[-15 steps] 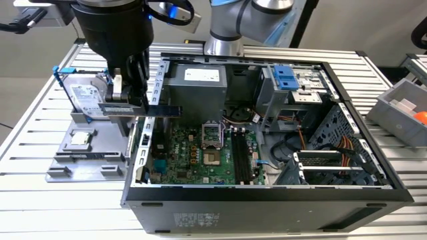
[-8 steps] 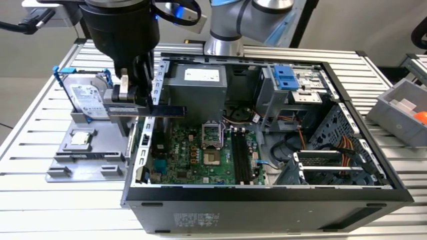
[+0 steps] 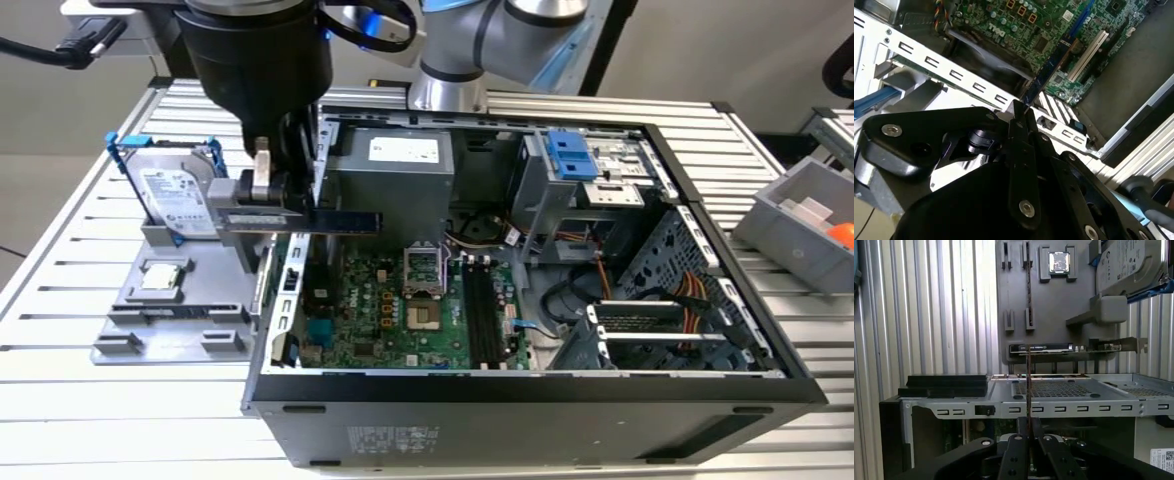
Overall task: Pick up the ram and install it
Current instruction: 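Pick up the ram and move it above insertion slot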
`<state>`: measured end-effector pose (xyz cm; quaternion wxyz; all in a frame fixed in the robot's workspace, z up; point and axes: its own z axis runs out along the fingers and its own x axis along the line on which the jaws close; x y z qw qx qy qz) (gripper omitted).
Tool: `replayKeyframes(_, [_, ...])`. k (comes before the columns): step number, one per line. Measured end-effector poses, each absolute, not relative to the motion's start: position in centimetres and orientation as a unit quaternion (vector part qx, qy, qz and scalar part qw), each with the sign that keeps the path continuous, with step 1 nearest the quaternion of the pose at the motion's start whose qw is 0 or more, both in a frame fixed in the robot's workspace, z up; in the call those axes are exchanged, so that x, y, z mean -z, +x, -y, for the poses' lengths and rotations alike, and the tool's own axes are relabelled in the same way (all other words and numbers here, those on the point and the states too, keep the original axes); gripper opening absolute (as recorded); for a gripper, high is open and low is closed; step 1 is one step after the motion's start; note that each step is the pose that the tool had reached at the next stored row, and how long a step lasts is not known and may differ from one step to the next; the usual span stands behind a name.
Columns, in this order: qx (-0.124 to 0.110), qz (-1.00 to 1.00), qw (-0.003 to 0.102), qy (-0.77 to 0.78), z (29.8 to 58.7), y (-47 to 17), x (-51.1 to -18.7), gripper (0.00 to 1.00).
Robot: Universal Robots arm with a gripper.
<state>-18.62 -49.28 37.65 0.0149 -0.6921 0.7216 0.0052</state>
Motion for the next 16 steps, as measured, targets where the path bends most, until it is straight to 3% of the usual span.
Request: replayKeyframes(16, [-0.005, -0.721, 0.015, -0.692, 49.3, -16.9, -37.6, 0.00])
